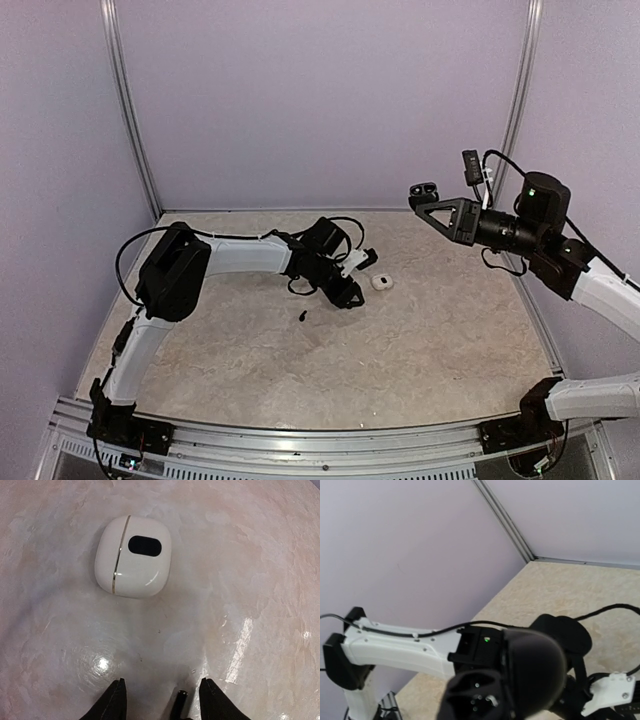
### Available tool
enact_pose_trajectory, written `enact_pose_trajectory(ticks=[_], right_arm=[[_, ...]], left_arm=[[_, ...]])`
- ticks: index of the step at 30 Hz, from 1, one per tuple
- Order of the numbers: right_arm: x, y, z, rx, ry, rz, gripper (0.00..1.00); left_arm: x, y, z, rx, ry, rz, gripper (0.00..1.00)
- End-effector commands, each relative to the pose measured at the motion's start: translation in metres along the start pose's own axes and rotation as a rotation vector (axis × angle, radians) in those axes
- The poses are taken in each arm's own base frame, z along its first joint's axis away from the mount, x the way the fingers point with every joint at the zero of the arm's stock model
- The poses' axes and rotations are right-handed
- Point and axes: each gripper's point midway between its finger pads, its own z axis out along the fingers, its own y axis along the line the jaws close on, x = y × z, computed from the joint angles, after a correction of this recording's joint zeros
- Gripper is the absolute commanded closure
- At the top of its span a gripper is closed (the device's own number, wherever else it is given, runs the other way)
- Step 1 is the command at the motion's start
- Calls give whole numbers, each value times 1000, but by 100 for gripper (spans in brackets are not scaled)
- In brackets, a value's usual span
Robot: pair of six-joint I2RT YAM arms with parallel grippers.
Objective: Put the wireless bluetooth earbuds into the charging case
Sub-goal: Move the right earbud to the center of the board.
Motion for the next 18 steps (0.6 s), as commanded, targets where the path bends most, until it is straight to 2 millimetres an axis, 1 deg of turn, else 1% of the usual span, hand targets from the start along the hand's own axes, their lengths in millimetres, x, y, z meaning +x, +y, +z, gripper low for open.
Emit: enact_pose_trajectory(ticks=[1,5,7,9,12,18], right_arm=[[-24,16,-6,-72,-45,19,89],[-29,11,-13,-66,-56,42,89],[-32,9,-16,-66,-65,52,89],[-35,8,-19,-72,-72,60,89],[-41,10,-21,-89,-79,59,89],[-47,14,-18,-122,-73,64,89]], left_arm=[[19,-17,9,48,58,26,55],[42,-33,10,84,106,25,67],[54,-41,7,95,124,28,71],[65,-49,3,97,146,38,76],[90,-62,0,95,204,72,81],[133,-85,-18,114,291,150,87]])
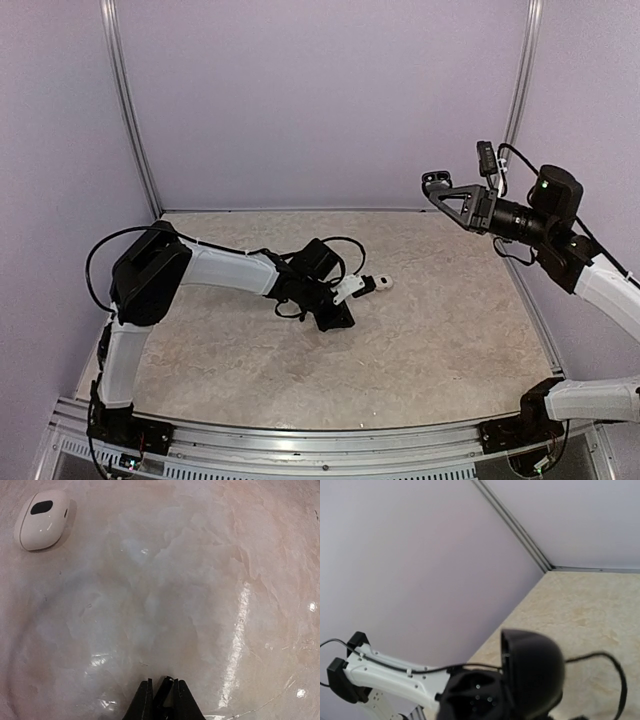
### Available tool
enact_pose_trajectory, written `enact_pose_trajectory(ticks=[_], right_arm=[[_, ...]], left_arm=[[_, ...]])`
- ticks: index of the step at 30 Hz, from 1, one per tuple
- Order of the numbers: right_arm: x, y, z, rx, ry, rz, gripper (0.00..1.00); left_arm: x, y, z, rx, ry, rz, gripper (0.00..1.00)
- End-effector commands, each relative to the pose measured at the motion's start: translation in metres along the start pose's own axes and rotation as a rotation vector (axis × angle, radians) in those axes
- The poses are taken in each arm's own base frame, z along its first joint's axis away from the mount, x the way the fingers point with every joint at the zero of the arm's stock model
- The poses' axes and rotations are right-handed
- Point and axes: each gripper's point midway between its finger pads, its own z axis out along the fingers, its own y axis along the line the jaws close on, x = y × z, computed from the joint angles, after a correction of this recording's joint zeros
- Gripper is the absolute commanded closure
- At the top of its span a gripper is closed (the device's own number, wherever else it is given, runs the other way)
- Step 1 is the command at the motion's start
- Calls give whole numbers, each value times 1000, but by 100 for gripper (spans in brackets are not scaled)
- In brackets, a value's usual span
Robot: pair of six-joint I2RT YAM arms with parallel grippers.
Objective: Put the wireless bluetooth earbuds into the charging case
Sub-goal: Move the right earbud to the center of the board, then adjust the right earbud at the center of the board.
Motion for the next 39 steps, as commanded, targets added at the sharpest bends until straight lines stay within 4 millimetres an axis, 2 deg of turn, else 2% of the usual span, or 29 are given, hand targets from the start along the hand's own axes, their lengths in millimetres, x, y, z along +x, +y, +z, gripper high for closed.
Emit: enact_pose_trajectory(ticks=[1,4,7,8,11,15,17,19,24,29,34,39], right_arm=[[-21,21,-1,-75,-29,-33,89],[-22,22,-2,-75,-33,-39,89],[-21,21,-2,-74,-28,-36,89],[-22,20,-2,-74,-27,-36,89],[-16,15,-3,-62,-28,-32,89],[-2,5,-4,-62,-2,-17,89],[4,1,-5,-59,2,-13,88],[8,-4,-5,-54,9,-12,88],[20,-16,-6,-36,30,-10,88],[28,-24,-6,-17,44,-12,89],[34,-29,-5,-10,55,-6,89],[34,-29,-6,-11,57,-8,89]], left_arm=[[92,-48,3,102,264,23,87],[110,-61,-8,111,300,65,89],[114,-70,-22,94,291,120,88],[117,-73,-34,48,289,175,86],[114,-62,-49,-66,269,222,75],[74,-42,-77,-214,108,226,57],[52,-40,-96,-243,3,218,46],[35,-37,-113,-289,-86,216,40],[23,-41,-137,-337,-184,172,35],[34,-55,-133,-319,-176,129,31],[51,-65,-110,-285,-121,107,32],[66,-62,-88,-294,-54,97,33]])
